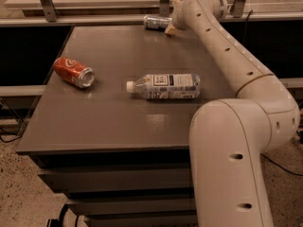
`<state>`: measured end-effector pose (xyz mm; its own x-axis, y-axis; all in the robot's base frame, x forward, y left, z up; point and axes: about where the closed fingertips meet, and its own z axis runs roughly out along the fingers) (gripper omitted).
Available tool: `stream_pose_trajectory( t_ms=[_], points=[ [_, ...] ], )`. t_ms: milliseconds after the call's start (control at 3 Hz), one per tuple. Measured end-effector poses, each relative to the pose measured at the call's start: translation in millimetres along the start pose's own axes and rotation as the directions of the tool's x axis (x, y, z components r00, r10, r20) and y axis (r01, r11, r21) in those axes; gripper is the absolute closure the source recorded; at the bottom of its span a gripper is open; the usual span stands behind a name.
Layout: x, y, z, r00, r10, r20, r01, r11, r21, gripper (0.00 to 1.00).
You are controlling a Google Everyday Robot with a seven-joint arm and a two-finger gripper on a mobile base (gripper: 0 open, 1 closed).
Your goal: Pick redbull can
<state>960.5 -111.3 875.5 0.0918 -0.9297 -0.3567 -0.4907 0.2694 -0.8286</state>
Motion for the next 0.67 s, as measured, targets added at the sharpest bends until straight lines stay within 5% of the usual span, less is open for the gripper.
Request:
stream_pose_trajectory(
  t_ms=[667],
  points=[
    [8.6, 3.8, -0.1, 1.0, -0.014, -0.012, 0.014, 0.9999, -0.01, 0.73]
  ],
)
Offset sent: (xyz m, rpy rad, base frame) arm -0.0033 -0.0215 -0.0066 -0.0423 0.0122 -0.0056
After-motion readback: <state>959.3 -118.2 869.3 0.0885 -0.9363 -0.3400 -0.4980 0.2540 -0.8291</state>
